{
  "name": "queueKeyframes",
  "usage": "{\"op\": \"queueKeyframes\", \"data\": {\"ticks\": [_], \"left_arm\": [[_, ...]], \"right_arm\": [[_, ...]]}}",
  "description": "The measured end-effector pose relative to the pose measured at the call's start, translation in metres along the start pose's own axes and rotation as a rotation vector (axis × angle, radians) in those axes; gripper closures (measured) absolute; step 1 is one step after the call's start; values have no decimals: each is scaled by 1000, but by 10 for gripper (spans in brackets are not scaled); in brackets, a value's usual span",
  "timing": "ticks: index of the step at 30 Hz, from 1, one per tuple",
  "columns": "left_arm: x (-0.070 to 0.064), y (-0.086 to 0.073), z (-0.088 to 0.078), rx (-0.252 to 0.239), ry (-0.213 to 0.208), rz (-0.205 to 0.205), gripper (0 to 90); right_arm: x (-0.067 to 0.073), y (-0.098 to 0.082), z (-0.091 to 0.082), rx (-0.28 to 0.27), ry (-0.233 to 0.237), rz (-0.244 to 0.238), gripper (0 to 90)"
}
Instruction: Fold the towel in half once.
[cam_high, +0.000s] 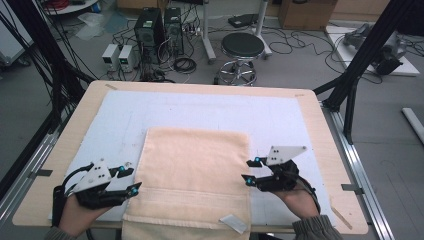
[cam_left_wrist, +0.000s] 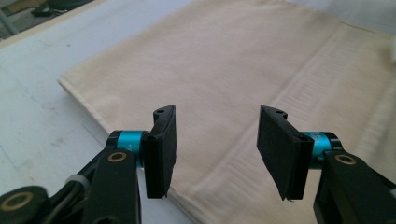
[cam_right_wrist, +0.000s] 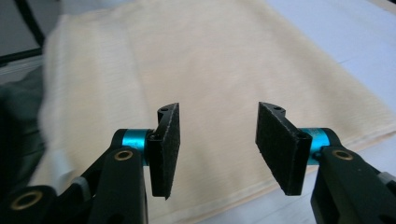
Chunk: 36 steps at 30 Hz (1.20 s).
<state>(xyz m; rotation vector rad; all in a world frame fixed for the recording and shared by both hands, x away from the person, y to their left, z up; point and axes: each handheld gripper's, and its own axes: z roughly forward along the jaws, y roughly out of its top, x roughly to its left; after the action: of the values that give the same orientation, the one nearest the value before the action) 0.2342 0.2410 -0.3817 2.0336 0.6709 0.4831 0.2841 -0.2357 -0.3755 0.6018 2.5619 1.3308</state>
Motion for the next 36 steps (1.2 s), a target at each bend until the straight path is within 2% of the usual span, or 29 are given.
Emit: {"op": "queueKeyframes", "data": {"ticks": [4, 7, 11, 12, 13, 16, 17, 19, 22, 26, 28, 30, 31, 32, 33, 34, 35, 36], "left_arm": [[21, 7, 24, 7, 25, -18, 441], [37, 10, 45, 26, 26, -57, 419], [57, 14, 72, 51, 81, -82, 416], [62, 15, 78, 58, 105, -85, 416], [67, 15, 84, 58, 149, -86, 424], [90, 15, 101, 58, 214, -177, 444], [97, 13, 106, 47, 222, -227, 451], [108, 12, 116, 56, 227, -267, 451], [115, 9, 128, 69, 223, -270, 437], [119, 5, 141, 126, 190, -276, 422], [119, 3, 145, 148, 179, -281, 422], [121, 2, 145, 141, 173, -310, 430], [122, 1, 145, 139, 175, -321, 458], [123, 1, 144, 140, 175, -326, 492], [123, 1, 144, 132, 163, -332, 542], [123, 1, 144, 128, 149, -332, 613], [122, 2, 145, 126, 125, -338, 699], [122, 3, 146, 125, 120, -340, 780]], "right_arm": [[-25, 4, 17, 31, -46, 46, 428], [-42, 4, 29, 34, -82, 71, 393], [-59, 2, 44, 55, -123, 92, 359], [-64, 1, 48, 60, -130, 95, 355], [-69, 1, 52, 65, -140, 96, 351], [-84, 4, 63, 94, -156, 113, 342], [-88, 5, 66, 96, -165, 106, 341], [-96, 8, 72, 112, -172, 106, 330], [-105, 8, 79, 118, -185, 108, 316], [-116, -1, 88, 139, -171, 161, 310], [-119, -5, 92, 156, -168, 171, 311], [-121, -8, 95, 157, -152, 185, 347], [-121, -8, 96, 154, -151, 185, 401], [-122, -8, 95, 150, -136, 188, 508], [-123, -7, 95, 145, -91, 200, 637], [-123, -6, 96, 145, -50, 194, 713], [-121, -4, 99, 153, -53, 169, 767], [-121, -2, 101, 155, -45, 161, 786]]}}
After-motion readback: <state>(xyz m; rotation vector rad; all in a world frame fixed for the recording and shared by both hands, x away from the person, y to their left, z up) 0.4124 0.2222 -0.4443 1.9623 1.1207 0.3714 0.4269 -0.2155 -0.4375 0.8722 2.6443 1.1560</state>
